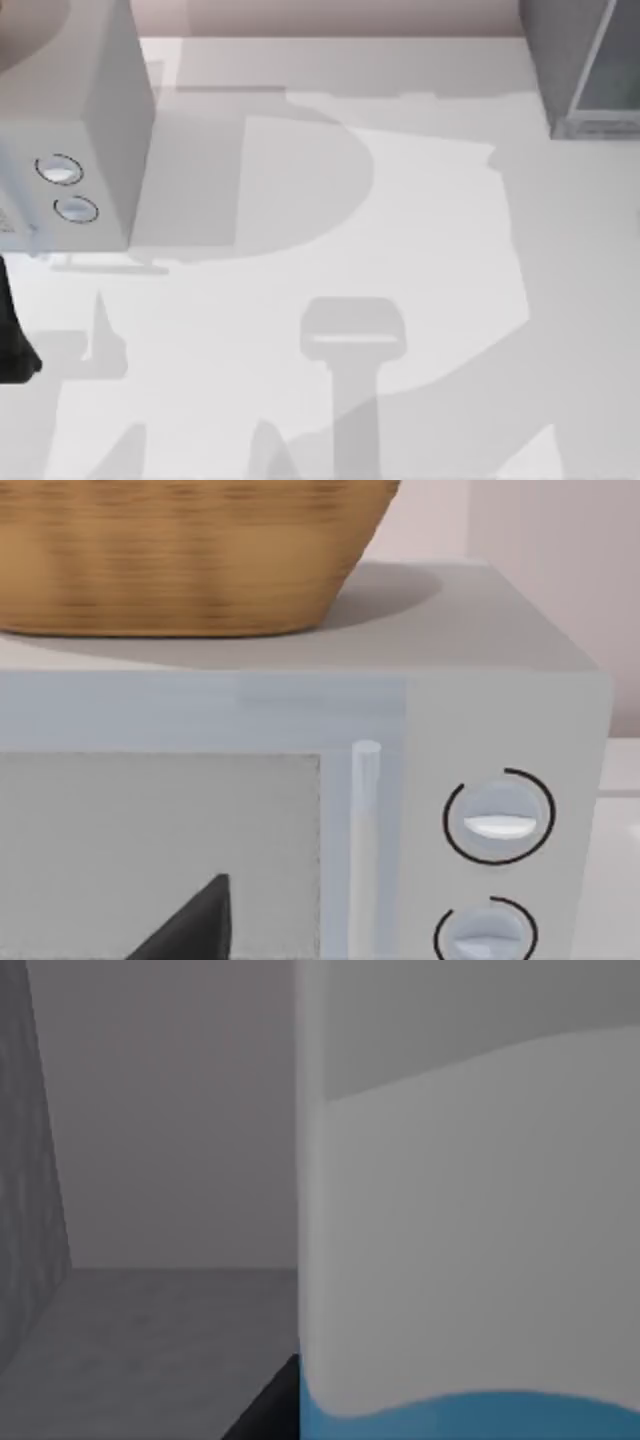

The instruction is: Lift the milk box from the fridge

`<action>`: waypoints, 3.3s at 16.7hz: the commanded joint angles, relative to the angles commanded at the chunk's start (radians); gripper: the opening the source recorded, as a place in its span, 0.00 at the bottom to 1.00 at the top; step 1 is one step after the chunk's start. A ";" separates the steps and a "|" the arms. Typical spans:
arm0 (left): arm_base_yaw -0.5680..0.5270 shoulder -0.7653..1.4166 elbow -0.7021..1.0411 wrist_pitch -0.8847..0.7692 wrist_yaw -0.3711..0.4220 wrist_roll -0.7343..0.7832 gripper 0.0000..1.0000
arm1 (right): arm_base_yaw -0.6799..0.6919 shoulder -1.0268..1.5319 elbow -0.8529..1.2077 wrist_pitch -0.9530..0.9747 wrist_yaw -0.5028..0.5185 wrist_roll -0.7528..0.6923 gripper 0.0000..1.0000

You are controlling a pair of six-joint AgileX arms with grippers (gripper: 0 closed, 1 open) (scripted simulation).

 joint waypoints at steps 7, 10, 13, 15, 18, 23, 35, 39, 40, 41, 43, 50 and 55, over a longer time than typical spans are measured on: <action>0.000 0.000 0.000 0.000 0.000 0.000 1.00 | 0.000 -0.103 0.023 -0.134 -0.001 0.001 0.00; 0.000 0.000 0.000 0.000 0.000 0.000 1.00 | 0.000 -0.129 0.033 -0.161 -0.002 0.001 0.00; 0.000 0.000 0.000 0.000 0.000 0.000 1.00 | 0.000 -0.127 0.027 -0.158 -0.003 0.003 0.00; 0.000 0.000 0.000 0.000 0.000 0.000 1.00 | -0.003 -0.155 -0.009 -0.142 -0.010 0.003 0.00; 0.000 0.000 0.000 0.000 0.000 0.000 1.00 | -0.019 -0.235 -0.141 -0.095 -0.027 0.004 0.00; 0.000 0.000 0.000 0.000 0.000 0.000 1.00 | -0.050 -0.384 -0.391 -0.007 -0.057 0.005 0.00; 0.000 0.000 0.000 0.000 0.000 0.000 1.00 | -0.023 -0.564 -0.481 -0.080 -0.041 0.003 0.00; 0.000 0.000 0.000 0.000 0.000 0.000 1.00 | 0.021 -0.878 -0.608 -0.254 -0.002 0.000 0.00; 0.000 0.000 0.000 0.000 0.000 0.000 1.00 | 0.034 -0.982 -0.650 -0.310 0.010 0.000 0.00; 0.000 0.000 0.000 0.000 0.000 0.000 1.00 | 0.047 -1.093 -0.695 -0.370 0.022 0.000 0.00; 0.000 0.000 0.000 0.000 0.000 0.000 1.00 | 0.076 -1.327 -0.790 -0.498 0.048 0.000 0.00; 0.000 0.000 0.000 0.000 0.000 0.000 1.00 | 0.174 -2.029 -1.094 -0.909 0.139 -0.004 0.00; 0.000 0.000 0.000 0.000 0.000 0.000 1.00 | 0.216 -2.247 -1.194 -1.056 0.177 -0.012 0.00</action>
